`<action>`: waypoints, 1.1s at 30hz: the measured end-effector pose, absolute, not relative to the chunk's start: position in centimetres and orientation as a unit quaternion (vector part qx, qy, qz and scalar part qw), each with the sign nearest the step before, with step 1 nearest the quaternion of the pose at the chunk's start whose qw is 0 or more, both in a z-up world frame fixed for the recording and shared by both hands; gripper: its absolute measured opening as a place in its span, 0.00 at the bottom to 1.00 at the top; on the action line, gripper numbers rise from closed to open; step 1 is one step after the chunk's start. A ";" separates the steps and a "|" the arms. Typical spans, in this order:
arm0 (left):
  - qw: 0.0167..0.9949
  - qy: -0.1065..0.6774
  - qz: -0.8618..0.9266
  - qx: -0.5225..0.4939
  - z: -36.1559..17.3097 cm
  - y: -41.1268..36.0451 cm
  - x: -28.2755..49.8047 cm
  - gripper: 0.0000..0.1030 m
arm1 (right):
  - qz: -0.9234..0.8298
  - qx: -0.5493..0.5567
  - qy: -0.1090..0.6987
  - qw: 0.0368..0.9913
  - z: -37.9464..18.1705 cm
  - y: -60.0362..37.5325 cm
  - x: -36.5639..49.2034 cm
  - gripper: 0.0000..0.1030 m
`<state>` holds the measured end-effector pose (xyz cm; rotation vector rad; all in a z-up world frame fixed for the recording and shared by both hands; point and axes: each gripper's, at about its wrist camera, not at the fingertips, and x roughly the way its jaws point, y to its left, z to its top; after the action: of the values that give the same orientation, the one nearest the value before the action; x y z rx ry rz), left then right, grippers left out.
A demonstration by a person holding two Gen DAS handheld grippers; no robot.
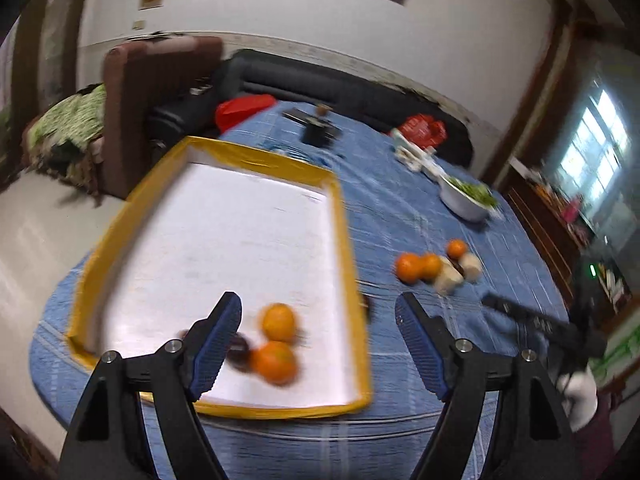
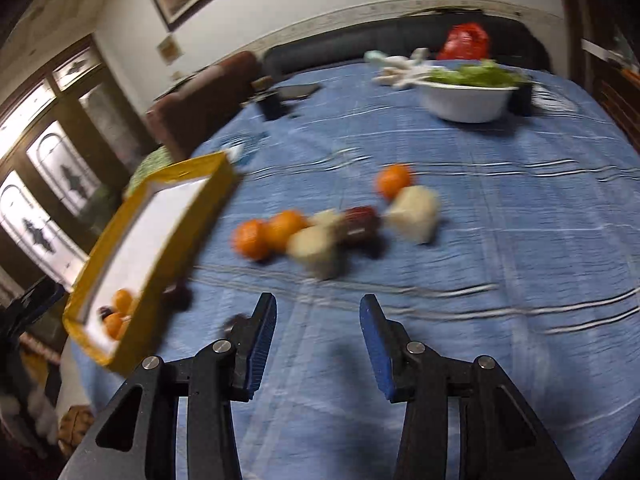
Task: Organize fruits
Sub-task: 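Grasp a white yam piece with the right gripper while the left gripper grasps a dark plum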
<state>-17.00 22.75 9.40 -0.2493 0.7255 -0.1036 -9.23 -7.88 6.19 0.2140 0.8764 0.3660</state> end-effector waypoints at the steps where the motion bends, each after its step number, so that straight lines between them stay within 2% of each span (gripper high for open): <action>1: 0.926 0.355 -0.059 -0.111 9.3 21.7 -16.9 0.76 | 0.171 0.105 0.421 0.884 6.2 -8.4 -8.8 0.46; 4: 0.926 0.358 -0.085 -0.081 9.1 18.8 -16.6 0.76 | 0.186 0.108 0.422 0.881 6.0 -8.2 -7.5 0.46; 7: 0.923 0.366 -0.099 -0.056 8.8 16.6 -16.2 0.65 | 0.193 0.098 0.428 0.878 5.3 -6.7 -6.1 0.46; 15: 0.908 0.400 -0.126 -0.008 6.9 12.4 -14.2 0.65 | 0.201 0.093 0.433 0.874 3.4 -4.1 -3.7 0.47; 17: 0.903 0.410 -0.133 -0.002 6.1 11.4 -13.6 0.65 | 0.207 0.103 0.431 0.872 3.2 -4.5 -3.7 0.43; 18: 0.899 0.415 -0.137 0.002 5.7 10.6 -13.0 0.65 | 0.207 0.105 0.430 0.872 3.2 -4.6 -3.7 0.34; 21: 0.893 0.425 -0.150 0.018 4.8 8.8 -11.8 0.63 | 0.222 0.112 0.427 0.870 3.5 -5.0 -4.0 0.32; 23: 0.889 0.429 -0.157 0.031 4.3 7.8 -11.1 0.53 | 0.226 0.114 0.419 0.872 3.9 -5.2 -4.3 0.32; 28: 0.878 0.446 -0.155 0.074 2.2 5.9 -9.3 0.52 | 0.228 0.125 0.403 0.877 4.8 -6.0 -4.6 0.32; 30: 0.871 0.459 -0.155 0.075 1.4 5.6 -8.9 0.41 | 0.226 0.134 0.405 0.876 4.8 -6.4 -4.4 0.32; 31: 0.869 0.465 -0.153 0.076 1.2 5.7 -8.7 0.25 | 0.227 0.138 0.406 0.875 4.7 -6.6 -4.4 0.32; 33: 0.874 0.458 -0.147 0.068 1.5 6.0 -8.7 0.25 | 0.227 0.141 0.407 0.873 4.6 -6.7 -4.3 0.32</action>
<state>-8.71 6.00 1.51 0.1422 0.9570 -0.3061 -4.25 -6.66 4.65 0.2954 0.8503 0.4748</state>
